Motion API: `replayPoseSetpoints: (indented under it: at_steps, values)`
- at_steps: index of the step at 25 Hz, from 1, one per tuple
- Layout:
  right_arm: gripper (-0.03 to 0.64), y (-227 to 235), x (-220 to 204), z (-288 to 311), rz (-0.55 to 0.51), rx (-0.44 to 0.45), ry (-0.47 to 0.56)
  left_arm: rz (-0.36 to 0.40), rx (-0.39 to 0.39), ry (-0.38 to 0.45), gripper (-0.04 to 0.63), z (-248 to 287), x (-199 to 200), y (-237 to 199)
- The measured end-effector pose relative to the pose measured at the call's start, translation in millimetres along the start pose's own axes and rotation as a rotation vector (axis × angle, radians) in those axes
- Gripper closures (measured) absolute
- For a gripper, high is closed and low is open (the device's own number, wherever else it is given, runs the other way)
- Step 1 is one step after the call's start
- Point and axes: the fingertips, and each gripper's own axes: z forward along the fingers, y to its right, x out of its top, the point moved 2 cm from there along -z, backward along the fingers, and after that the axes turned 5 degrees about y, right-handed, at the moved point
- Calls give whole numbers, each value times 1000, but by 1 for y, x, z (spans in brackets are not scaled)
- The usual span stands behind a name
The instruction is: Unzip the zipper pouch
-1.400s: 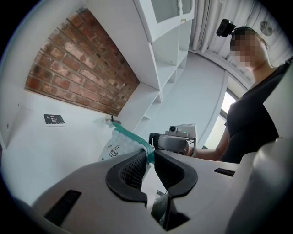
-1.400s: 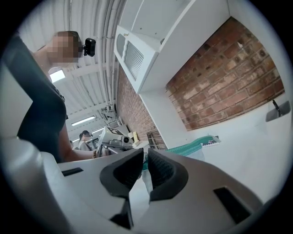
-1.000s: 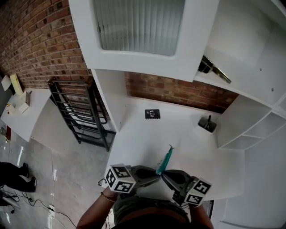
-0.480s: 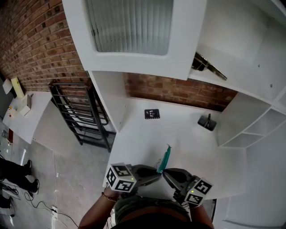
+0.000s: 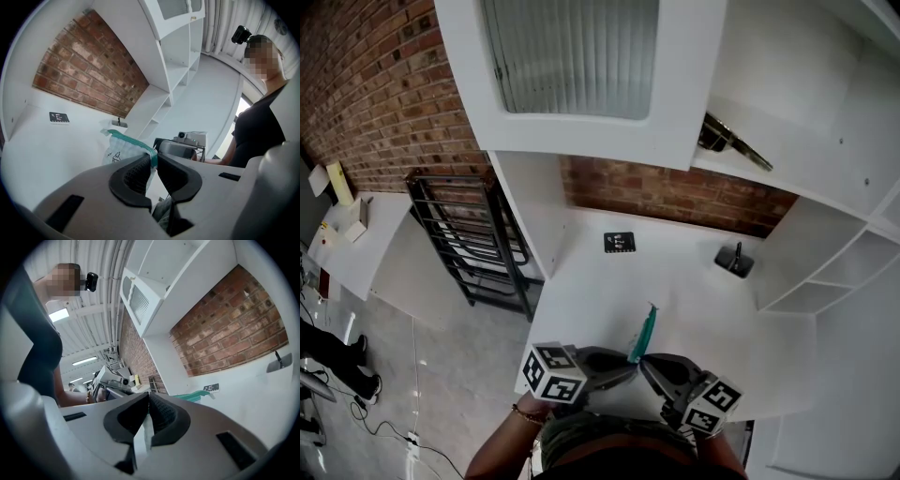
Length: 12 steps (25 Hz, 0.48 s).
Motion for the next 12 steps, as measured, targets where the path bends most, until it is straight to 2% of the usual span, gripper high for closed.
replayPoseSetpoints:
  at_steps: [5,9,12]
  values:
    - [612,21,3,-7,-7,-119,8,10,-17,-35,552,-3,-8,9]
    - [612,18,4,-14,-25,-82,-5,0,-12,-31,552,-5,-16,14]
    - [612,19,3,-14,-9,-86,2,-5,-6,-30,552,-3,-18,13]
